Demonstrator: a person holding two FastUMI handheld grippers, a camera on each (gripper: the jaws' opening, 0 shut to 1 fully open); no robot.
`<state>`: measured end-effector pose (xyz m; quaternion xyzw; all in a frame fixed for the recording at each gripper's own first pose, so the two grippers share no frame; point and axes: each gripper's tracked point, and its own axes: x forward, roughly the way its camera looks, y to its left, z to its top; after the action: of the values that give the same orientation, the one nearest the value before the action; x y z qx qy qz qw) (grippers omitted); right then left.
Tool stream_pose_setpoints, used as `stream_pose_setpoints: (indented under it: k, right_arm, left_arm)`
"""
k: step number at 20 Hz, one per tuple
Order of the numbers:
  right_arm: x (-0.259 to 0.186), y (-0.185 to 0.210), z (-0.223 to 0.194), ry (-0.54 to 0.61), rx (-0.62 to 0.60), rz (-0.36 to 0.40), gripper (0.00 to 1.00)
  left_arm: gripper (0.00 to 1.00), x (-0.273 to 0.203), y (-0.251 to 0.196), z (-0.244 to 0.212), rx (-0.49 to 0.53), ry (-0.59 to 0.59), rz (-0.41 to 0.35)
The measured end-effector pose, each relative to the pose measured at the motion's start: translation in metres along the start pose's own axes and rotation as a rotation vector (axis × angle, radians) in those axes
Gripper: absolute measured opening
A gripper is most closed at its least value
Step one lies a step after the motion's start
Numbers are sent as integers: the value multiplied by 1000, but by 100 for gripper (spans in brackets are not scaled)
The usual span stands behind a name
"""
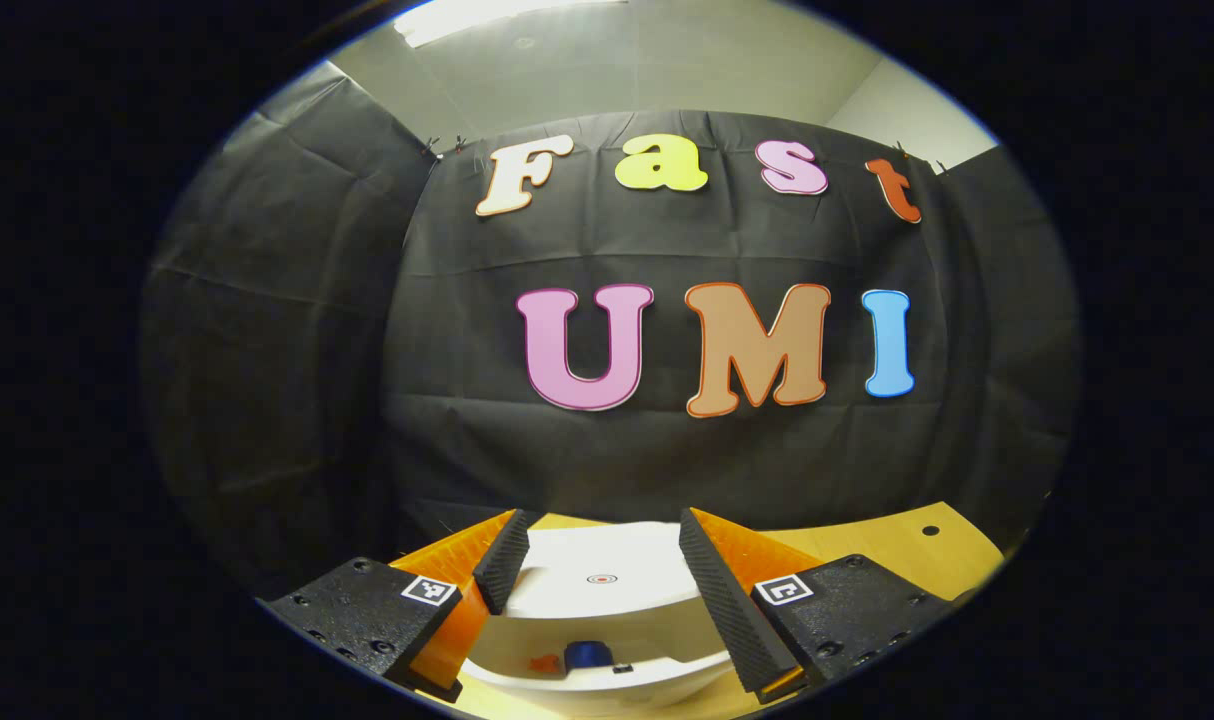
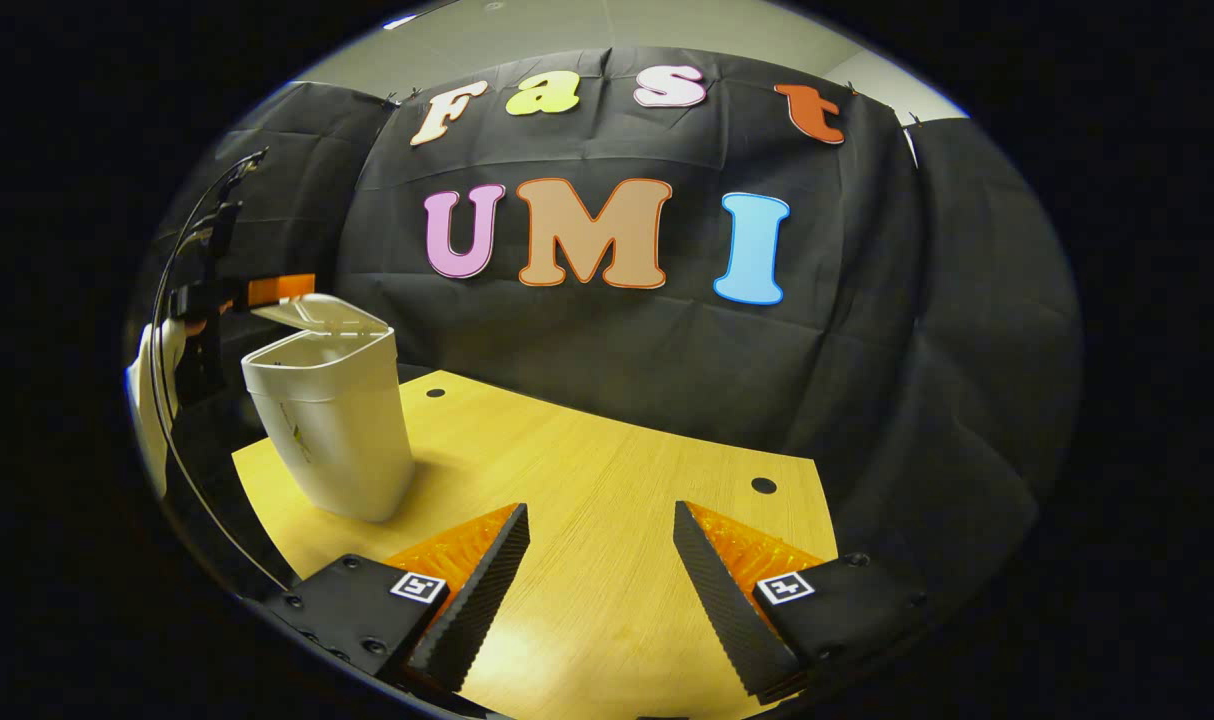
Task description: Press the lid of the desktop garbage bin to open it, pick up the crumpled paper on the desktop and throw it into the bin, then pick up the pop can on the desktop and drop it into the bin, and finally close the garbage bin lid.
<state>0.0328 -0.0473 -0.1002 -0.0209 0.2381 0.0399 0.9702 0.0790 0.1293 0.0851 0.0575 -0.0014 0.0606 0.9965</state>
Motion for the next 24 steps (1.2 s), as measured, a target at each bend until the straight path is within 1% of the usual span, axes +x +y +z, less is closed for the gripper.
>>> stream_pose_setpoints:
  k: [1, 2, 4, 5, 7, 8, 9, 12, 15, 16, 17, 19, 20, 22, 24]
  right_arm:
    - [1, 0, -1, 1, 0, -2, 93]
    - [0, -1, -1, 5, 0, -4, 97]
    - [0, -2, -3, 11, -1, -10, 97]
    - [-1, -4, -5, 13, -1, -13, 97]
    - [-1, -4, -5, 17, -4, -18, 97]
    - [-1, -4, -7, 20, -5, -19, 97]
    - [-3, -4, -9, 23, -7, -20, 97]
    - [-3, -4, -16, 37, -8, -23, 97]
    - [-3, -4, -22, 50, 5, -17, 97]
    - [-3, -3, -22, 55, 10, -14, 97]
    - [-2, -4, -25, 58, 14, -13, 97]
    - [0, -2, -29, 68, 17, -10, 97]
    - [0, -1, -30, 74, 19, -8, 97]
    - [0, 2, -33, 81, 19, -7, 97]
    - [0, 7, -32, 82, 24, 3, 97]
  left_arm:
    - [92, -1, -2, -16, -7, 33, -4]
    - [93, -1, -3, -30, -12, 66, -2]
    - [94, -7, -1, -46, -17, 91, 8]
    - [92, -8, -2, -53, -11, 102, 10]
    - [93, -8, -2, -51, 8, 71, 16]
    - [92, -7, 0, -52, 10, 75, 22]
    - [93, -6, 0, -49, 10, 53, 22]
    - [94, -7, -1, -51, 34, 37, 18]
    - [92, -7, 0, -54, 64, 32, 28]
    - [94, -6, 1, -55, 56, 28, 40]
    - [93, -6, 3, -55, 43, 23, 54]
    - [94, -5, 1, -60, 58, 18, 71]
    - [94, -5, 2, -60, 57, 8, 76]
    - [95, -5, 0, -60, 23, -27, 75]
    - [94, -6, 1, -55, 31, -70, 74]
